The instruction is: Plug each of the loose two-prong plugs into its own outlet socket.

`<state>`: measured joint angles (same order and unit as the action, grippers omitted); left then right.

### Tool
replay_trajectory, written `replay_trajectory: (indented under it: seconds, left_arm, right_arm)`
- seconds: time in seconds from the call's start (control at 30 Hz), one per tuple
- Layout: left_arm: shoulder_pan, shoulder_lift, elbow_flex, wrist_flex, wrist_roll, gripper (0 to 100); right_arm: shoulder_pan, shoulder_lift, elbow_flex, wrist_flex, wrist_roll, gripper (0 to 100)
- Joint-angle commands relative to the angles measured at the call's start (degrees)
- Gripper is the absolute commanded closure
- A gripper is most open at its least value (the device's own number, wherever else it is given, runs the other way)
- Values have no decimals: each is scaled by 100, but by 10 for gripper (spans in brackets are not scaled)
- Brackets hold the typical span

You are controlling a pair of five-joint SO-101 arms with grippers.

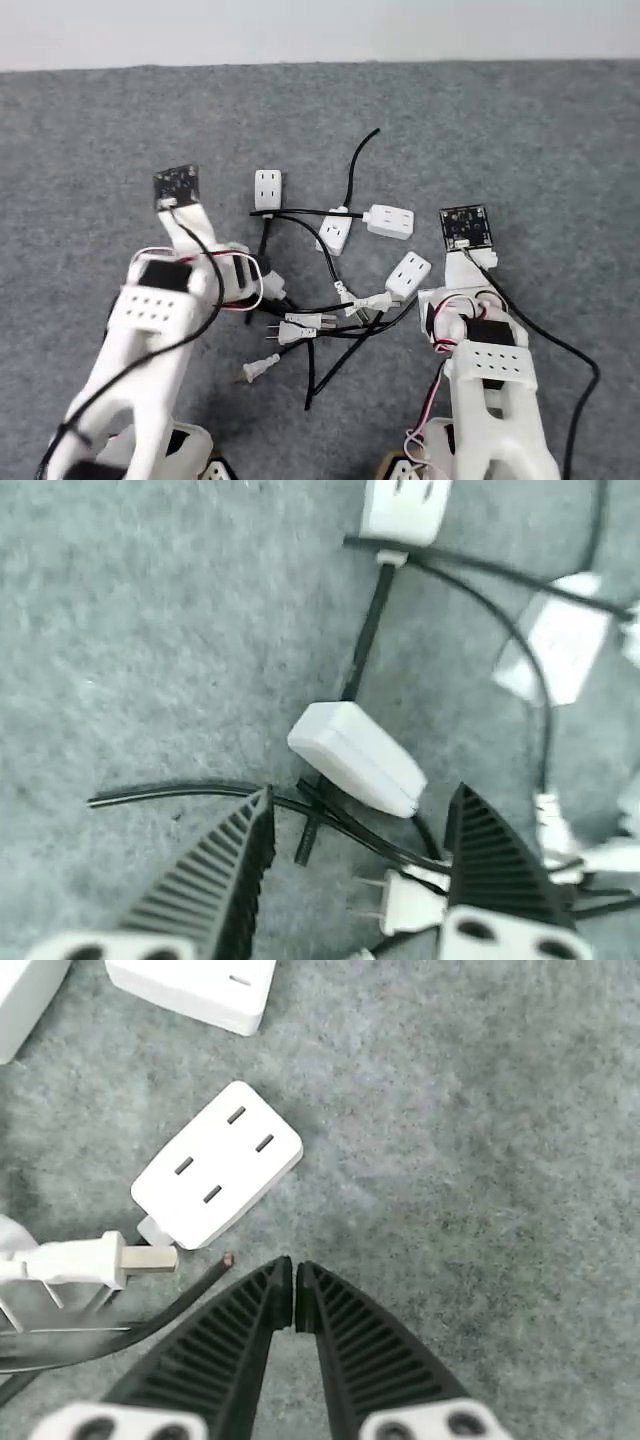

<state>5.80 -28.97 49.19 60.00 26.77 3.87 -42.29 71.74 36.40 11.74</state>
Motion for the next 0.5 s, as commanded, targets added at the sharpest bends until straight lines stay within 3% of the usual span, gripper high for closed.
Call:
replay_trajectory:
  seconds: [0.0, 0.23, 0.47]
  left_arm:
    - [273, -1064, 426, 378, -35, 731]
    - [527, -923, 1279, -870, -35, 731]
    - [870, 624, 1086, -1890, 519, 731]
  right_arm:
    - [-31, -48, -132, -84, 88, 989]
    - [-31, -48, -132, -84, 88, 989]
    - [-31, -48, -123, -75, 88, 989]
